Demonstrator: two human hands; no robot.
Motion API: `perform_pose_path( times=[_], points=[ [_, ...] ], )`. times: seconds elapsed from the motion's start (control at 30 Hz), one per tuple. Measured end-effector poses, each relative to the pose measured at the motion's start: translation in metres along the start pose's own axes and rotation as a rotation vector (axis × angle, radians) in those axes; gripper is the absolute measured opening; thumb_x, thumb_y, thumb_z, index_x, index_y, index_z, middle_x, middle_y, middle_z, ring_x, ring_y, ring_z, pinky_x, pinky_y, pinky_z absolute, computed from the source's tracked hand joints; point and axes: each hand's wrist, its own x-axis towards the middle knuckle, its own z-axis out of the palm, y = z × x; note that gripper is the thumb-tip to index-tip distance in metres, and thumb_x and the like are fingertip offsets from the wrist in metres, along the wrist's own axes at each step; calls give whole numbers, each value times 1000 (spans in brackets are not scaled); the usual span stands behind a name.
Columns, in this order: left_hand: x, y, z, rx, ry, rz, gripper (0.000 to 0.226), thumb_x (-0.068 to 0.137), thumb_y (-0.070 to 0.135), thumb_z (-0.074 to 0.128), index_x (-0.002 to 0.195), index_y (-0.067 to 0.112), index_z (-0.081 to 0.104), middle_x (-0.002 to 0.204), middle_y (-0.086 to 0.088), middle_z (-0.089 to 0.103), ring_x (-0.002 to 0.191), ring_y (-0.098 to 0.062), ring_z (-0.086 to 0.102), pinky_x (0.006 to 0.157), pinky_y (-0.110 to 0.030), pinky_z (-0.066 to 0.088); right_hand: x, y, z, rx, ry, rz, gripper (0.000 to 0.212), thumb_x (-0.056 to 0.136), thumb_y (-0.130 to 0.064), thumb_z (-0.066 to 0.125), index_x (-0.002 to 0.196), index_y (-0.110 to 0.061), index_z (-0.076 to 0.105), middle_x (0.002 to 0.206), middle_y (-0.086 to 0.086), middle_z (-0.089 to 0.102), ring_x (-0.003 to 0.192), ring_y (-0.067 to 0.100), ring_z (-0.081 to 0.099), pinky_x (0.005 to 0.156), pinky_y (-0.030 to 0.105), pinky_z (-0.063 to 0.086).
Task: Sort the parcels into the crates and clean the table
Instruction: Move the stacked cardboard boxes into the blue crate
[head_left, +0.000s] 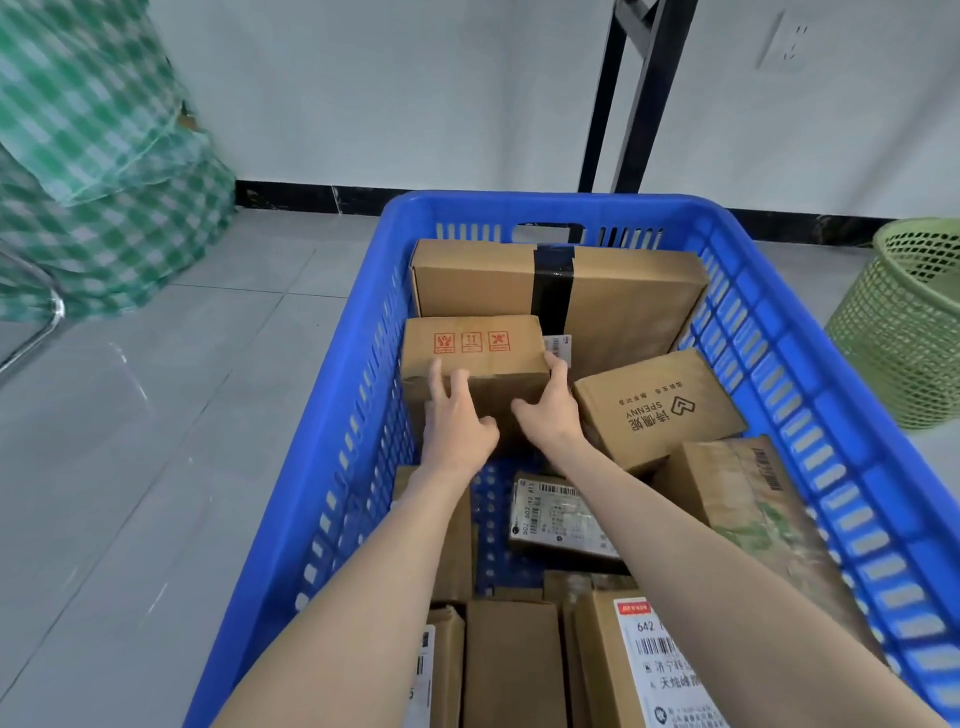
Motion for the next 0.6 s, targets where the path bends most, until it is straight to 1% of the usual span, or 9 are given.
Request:
perform_pose_path(
  times=[0.1, 0.2, 0.23, 0.33, 0.4, 0.43, 0.5, 0.53, 0.6],
  points=[
    [6, 1, 3, -26, -41, 18, 54, 87, 11, 59, 132, 16, 29, 156, 3, -11, 140, -26, 25, 103, -42, 42, 3, -1, -11, -57, -66, -27, 71, 89, -4, 55, 146, -20, 16, 126, 14, 54, 106, 25, 55, 85, 30, 46],
    [12, -5, 2, -22, -97, 32, 64, 87, 11, 60, 139, 13, 24, 157, 1, -14, 144, -25, 13, 112, -42, 31, 5, -6, -11, -155, -127, 10, 76, 89, -6, 55, 149, -17, 10, 130, 17, 50, 113, 29, 53, 89, 32, 44],
    [13, -6, 2, -12, -109, 38, 67, 87, 11, 61, 141, 12, 22, 157, 0, -15, 145, -26, 11, 114, -42, 28, 5, -7, -11, -205, -100, -2, 73, 88, -7, 54, 148, -15, 14, 130, 18, 49, 115, 31, 52, 92, 34, 44],
    [7, -7, 4, 32, -126, 18, 78, 87, 14, 61, 148, 14, 12, 155, -1, -23, 146, -26, 7, 116, -43, 24, -4, -20, -20, -292, 148, -274, 43, 87, -3, 48, 130, -6, 44, 121, 15, 58, 111, 31, 56, 90, 37, 49],
    [1, -3, 5, 57, -124, -9, 81, 89, 16, 59, 151, 20, 5, 154, 0, -27, 146, -26, 5, 116, -44, 24, -8, -30, -39, -508, 232, -513, 36, 89, -12, 50, 125, -9, 50, 122, 8, 59, 112, 24, 54, 86, 34, 48],
    [-1, 0, 4, 71, -123, -22, 82, 90, 17, 57, 151, 22, 3, 154, 0, -29, 146, -27, 5, 115, -45, 25, -7, -32, -49, -690, 200, -578, 43, 89, -23, 55, 130, -12, 47, 129, 7, 54, 120, 23, 48, 90, 35, 44],
    [-4, 5, -1, 106, -137, -46, 80, 92, 18, 54, 152, 23, 2, 153, -2, -30, 146, -29, 5, 114, -46, 28, -5, -29, -66, -1121, 3, -485, 91, 78, -55, 65, 147, -16, 22, 152, 11, 28, 141, 28, 21, 111, 47, 24],
    [-8, 8, -4, 134, -153, -61, 78, 93, 19, 53, 152, 22, 3, 153, -3, -30, 146, -29, 5, 113, -46, 28, -10, -23, -73, -1322, -114, -403, 115, 68, -68, 67, 152, -19, 5, 158, 13, 8, 146, 31, 4, 114, 54, 10],
    [-11, 12, -12, 213, -161, -79, 73, 94, 22, 51, 152, 22, 6, 154, -5, -27, 146, -28, 4, 114, -47, 24, -14, -9, -79, -1613, -292, -325, 135, 59, -74, 69, 150, -23, -17, 157, 11, -18, 145, 33, -13, 112, 61, 1]
  ],
)
